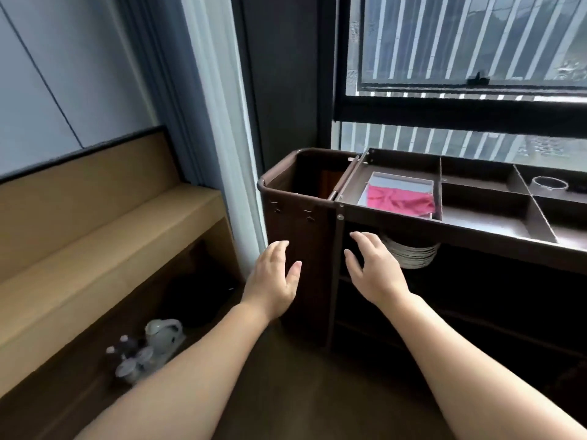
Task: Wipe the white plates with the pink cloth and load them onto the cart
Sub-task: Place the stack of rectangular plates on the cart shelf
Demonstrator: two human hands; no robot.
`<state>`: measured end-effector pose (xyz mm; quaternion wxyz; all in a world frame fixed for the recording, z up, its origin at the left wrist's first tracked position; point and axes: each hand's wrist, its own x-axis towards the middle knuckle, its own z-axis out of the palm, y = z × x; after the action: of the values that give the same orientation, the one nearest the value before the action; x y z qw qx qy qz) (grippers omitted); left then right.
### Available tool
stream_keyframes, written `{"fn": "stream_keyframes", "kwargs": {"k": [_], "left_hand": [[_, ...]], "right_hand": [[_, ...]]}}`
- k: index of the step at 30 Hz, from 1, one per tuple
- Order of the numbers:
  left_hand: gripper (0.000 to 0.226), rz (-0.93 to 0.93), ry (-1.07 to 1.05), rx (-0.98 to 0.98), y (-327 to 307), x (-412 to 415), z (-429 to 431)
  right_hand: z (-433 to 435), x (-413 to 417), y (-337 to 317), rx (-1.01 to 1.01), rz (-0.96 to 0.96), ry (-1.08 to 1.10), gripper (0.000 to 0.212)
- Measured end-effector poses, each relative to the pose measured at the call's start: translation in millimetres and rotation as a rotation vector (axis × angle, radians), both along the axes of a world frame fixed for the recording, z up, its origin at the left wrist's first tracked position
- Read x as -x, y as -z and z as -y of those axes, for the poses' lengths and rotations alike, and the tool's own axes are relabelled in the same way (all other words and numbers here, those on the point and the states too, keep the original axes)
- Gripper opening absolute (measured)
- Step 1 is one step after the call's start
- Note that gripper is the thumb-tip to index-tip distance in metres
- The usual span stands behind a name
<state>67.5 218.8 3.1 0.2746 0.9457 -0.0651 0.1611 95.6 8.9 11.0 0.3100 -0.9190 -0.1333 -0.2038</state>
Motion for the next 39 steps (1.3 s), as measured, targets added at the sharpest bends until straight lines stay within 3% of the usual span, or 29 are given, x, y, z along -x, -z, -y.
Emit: {"fn": "stream_keyframes", "kwargs": {"k": [11, 24, 32, 39], "left_hand": [[0.055, -0.036, -0.490, 0.051, 17.9, 160.8, -161.6], [0.057, -0.032, -1.028, 0.187, 45.6, 292.8, -439.5], [0.054, -0.046, -1.165, 0.209, 56.6, 314.5, -544.0], [0.055, -0.081, -1.281, 0.267, 90.7, 276.6, -622.0]], "right_hand": [[-176.7, 77.7, 1.7, 0.084, -0.010, -0.459, 0.043], [-520.0, 140.4, 9.0, 0.135, -0.110, -0.938, 0.046], [-662.3, 138.1, 23.9, 0.144, -0.179, -1.051, 0.045], [-774.9, 91.4, 63.6, 0.131, -0.272, -1.125, 0.044]]}}
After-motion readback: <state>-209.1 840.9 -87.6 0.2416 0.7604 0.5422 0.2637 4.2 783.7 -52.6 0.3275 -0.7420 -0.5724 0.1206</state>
